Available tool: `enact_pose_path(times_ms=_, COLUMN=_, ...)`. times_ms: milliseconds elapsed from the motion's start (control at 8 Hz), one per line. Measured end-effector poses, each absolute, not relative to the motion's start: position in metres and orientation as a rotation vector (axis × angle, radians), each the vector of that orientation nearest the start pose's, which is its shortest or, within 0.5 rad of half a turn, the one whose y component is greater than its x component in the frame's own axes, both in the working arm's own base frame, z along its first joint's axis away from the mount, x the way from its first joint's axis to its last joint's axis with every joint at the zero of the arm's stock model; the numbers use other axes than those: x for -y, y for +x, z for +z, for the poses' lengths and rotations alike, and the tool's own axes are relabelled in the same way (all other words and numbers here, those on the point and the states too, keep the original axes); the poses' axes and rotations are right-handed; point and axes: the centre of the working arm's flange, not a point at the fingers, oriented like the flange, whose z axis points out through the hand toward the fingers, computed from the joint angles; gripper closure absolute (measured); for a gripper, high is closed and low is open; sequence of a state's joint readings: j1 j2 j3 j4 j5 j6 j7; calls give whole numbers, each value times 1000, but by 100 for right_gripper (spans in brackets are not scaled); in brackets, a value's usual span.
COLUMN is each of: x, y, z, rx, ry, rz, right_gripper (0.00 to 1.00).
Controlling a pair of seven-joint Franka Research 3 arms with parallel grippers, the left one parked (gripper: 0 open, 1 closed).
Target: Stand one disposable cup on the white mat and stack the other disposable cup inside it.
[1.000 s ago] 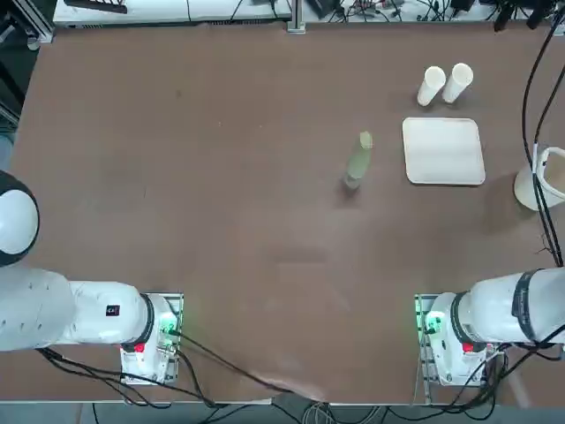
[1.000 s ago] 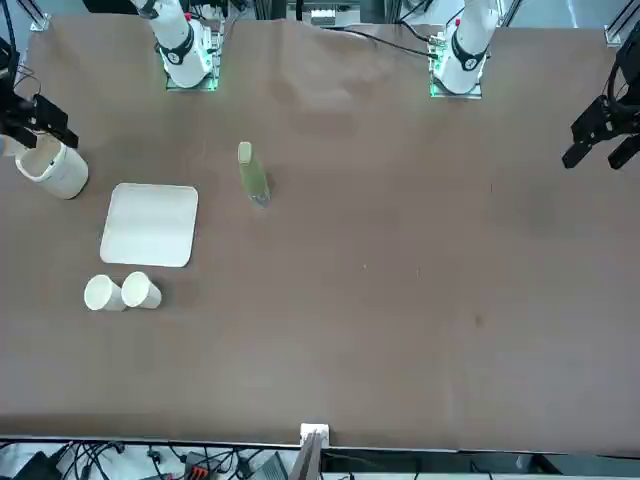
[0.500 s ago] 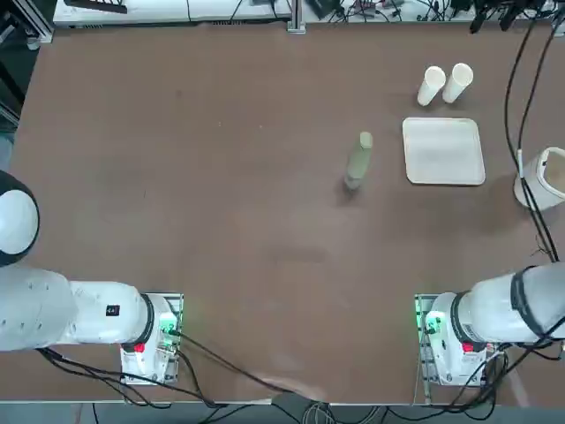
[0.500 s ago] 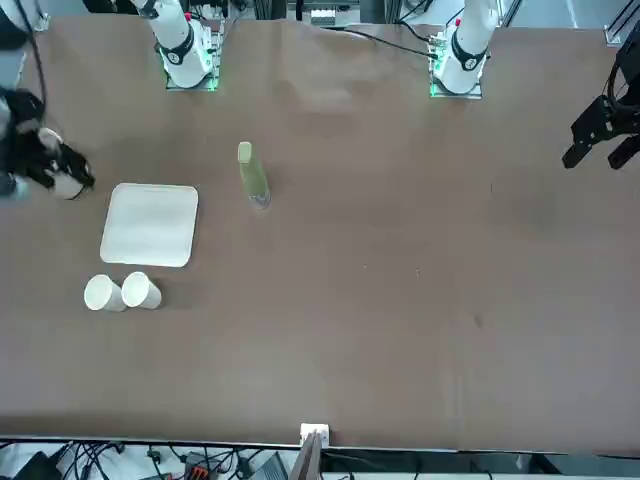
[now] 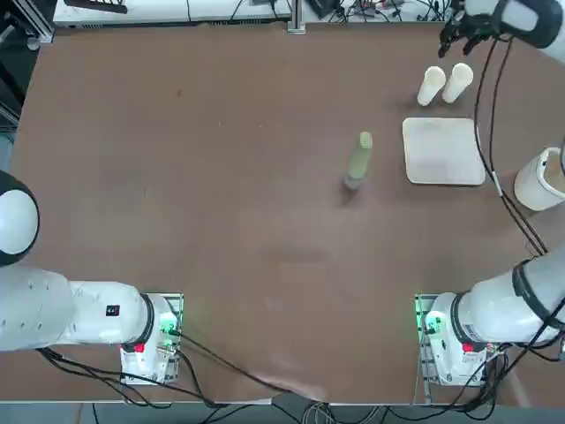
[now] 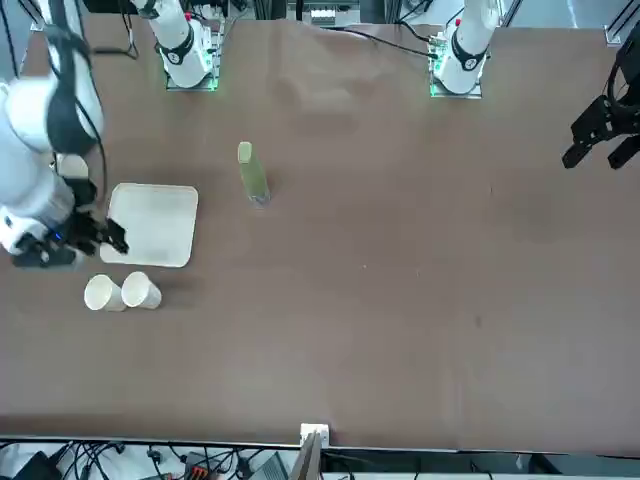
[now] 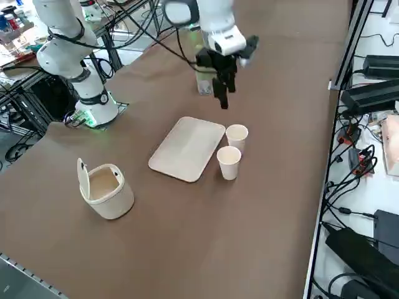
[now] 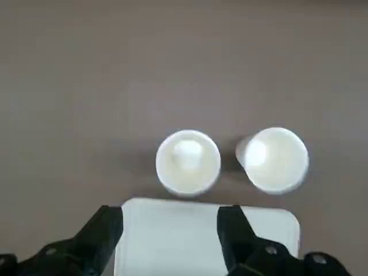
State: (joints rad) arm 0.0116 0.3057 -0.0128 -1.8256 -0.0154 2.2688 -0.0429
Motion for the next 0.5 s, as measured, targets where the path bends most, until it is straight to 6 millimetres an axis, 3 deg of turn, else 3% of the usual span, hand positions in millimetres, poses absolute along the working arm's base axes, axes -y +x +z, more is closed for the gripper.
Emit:
enact_pose_path(times_ms=250, x=-22, y=660, z=318, rx=101, ry=-3149, rz=-209, right_gripper=2)
enact_pose_path(times_ms=500, x=-30, y=664, z=298, rx=112, ry=-3152, rz=-177, right_gripper=5)
